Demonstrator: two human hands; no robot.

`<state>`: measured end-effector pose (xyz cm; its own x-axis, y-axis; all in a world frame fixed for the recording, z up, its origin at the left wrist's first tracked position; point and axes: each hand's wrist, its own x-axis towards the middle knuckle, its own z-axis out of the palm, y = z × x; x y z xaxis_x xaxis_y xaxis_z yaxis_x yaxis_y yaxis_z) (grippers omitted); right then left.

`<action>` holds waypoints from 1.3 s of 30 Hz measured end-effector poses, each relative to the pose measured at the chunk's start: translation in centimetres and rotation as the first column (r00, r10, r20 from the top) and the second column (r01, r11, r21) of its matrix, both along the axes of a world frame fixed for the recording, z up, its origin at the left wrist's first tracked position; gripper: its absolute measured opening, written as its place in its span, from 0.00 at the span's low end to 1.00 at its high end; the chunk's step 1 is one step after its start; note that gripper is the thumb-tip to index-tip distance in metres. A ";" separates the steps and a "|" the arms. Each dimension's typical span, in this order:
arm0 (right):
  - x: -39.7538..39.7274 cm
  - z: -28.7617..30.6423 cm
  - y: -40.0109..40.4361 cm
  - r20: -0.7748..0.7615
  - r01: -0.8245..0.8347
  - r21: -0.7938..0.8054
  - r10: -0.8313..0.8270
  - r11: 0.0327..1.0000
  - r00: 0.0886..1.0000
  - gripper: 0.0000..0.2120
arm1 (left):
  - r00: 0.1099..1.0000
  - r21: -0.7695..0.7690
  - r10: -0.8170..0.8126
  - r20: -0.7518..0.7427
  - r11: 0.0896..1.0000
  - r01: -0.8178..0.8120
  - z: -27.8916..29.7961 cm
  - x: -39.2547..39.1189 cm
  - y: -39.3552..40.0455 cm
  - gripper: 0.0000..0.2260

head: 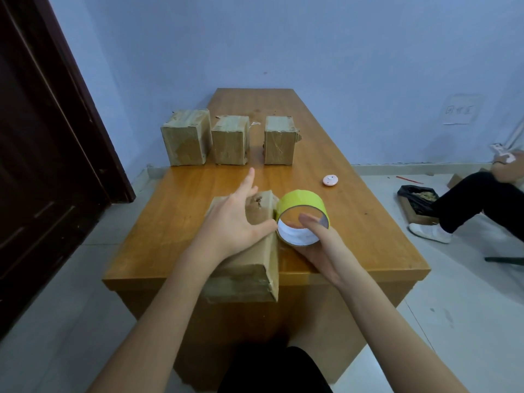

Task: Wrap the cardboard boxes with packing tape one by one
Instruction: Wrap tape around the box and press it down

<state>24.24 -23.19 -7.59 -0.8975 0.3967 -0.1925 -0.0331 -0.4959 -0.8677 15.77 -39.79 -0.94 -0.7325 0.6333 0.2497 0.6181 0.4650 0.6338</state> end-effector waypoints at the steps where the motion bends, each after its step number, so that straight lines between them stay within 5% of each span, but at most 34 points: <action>1: -0.2 -0.2 -0.3 -0.042 -0.016 -0.065 0.013 0.998 0.999 0.23 | 1.000 0.021 0.006 0.012 1.000 -0.006 0.0 -0.2 -0.1 0.45; 5: -1.1 -0.3 -1.7 -0.013 0.000 0.008 0.000 1.000 1.000 0.23 | 1.000 0.054 0.030 -0.009 0.998 -0.030 0.1 -0.2 -0.2 0.34; 12: -1.4 1.2 -1.2 0.063 0.042 0.258 -0.060 0.965 0.996 0.14 | 0.976 -0.228 -0.051 -0.211 0.974 0.001 0.6 0.4 0.1 0.25; 21: -1.6 7.4 1.6 0.069 -0.060 0.678 0.018 0.733 0.997 0.04 | 0.916 -0.462 -0.007 -0.402 0.865 -0.197 3.5 1.9 1.1 0.24; 30: -3.0 9.9 0.9 0.209 -0.208 0.833 0.056 0.512 0.976 0.03 | 0.976 -0.612 -0.003 -0.216 0.779 -0.133 4.6 0.0 -1.1 0.23; 35: -4.3 9.8 -0.1 0.141 -0.129 0.890 0.004 0.437 0.990 0.05 | 0.960 -0.363 0.131 -0.245 0.906 -0.216 2.9 0.1 -0.5 0.24; 39: -4.9 9.2 -1.6 0.127 -0.107 0.886 -0.015 0.451 0.992 0.13 | 0.997 -0.300 0.068 -0.031 0.951 -0.074 1.2 -0.3 -1.2 0.26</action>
<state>19.34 -24.78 1.66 -0.9188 0.3644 0.1516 0.0816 0.5512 -0.8303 15.46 -41.02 0.29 -0.7751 0.6278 0.0707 0.5877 0.6755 0.4453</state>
